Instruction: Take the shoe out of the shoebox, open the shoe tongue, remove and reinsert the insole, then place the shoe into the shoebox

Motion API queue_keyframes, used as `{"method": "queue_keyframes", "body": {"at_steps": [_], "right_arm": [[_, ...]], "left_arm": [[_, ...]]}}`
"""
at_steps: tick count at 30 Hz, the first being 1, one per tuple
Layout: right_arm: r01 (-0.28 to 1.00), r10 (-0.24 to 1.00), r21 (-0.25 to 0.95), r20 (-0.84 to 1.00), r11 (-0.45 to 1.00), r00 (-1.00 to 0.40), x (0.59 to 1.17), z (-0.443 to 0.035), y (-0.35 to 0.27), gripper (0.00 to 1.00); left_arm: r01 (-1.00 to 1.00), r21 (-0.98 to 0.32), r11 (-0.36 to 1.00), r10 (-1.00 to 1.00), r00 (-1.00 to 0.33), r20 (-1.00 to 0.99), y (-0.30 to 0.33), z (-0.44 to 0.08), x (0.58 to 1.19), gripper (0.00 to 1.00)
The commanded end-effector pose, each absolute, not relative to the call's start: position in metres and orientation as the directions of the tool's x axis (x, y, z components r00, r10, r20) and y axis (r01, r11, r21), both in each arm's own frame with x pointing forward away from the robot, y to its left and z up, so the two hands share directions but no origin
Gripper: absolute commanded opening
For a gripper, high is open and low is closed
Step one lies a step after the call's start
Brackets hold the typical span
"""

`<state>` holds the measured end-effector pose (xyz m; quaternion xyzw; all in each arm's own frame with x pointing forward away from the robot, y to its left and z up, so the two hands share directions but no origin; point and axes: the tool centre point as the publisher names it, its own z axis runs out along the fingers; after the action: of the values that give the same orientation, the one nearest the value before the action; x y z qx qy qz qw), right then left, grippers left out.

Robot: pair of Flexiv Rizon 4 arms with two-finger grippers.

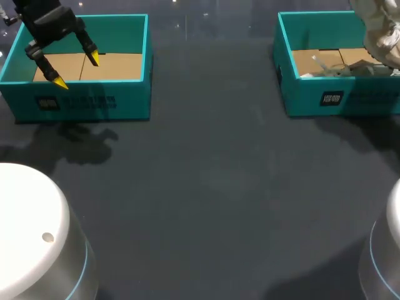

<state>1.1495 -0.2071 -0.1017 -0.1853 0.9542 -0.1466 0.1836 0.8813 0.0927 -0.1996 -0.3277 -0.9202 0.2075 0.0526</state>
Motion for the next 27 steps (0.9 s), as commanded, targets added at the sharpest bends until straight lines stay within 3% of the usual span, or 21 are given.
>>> {"method": "queue_keyframes", "body": {"at_steps": [1, 8, 12, 16, 27], "right_arm": [[-0.305, -0.381, -0.289, -0.258, 0.907, -0.888, 1.180, -0.108, -0.229, 0.00], [-0.102, -0.169, -0.262, -0.249, 0.960, -0.954, 1.177, -0.125, -0.251, 0.00], [0.144, 0.066, -0.285, -0.267, 0.948, -0.962, 1.168, -0.129, -0.270, 0.00], [0.387, 0.305, -0.219, -0.332, 0.896, -0.893, 1.153, -0.129, -0.287, 0.00], [0.387, 0.305, -0.219, -0.332, 0.896, -0.893, 1.153, -0.129, -0.287, 0.00]], "left_arm": [[0.582, -0.414, 0.700, 0.626, -0.779, -0.038, 0.093, -0.199, 0.881, 1.00], [0.582, -0.414, 0.700, 0.626, -0.779, -0.038, 0.093, -0.199, 0.881, 1.00], [0.582, -0.414, 0.700, 0.626, -0.779, -0.038, 0.093, -0.199, 0.881, 1.00], [0.582, -0.414, 0.700, 0.626, -0.779, -0.038, 0.093, -0.199, 0.881, 1.00], [0.582, -0.414, 0.700, 0.626, -0.779, -0.038, 0.093, -0.199, 0.881, 1.00]]}}
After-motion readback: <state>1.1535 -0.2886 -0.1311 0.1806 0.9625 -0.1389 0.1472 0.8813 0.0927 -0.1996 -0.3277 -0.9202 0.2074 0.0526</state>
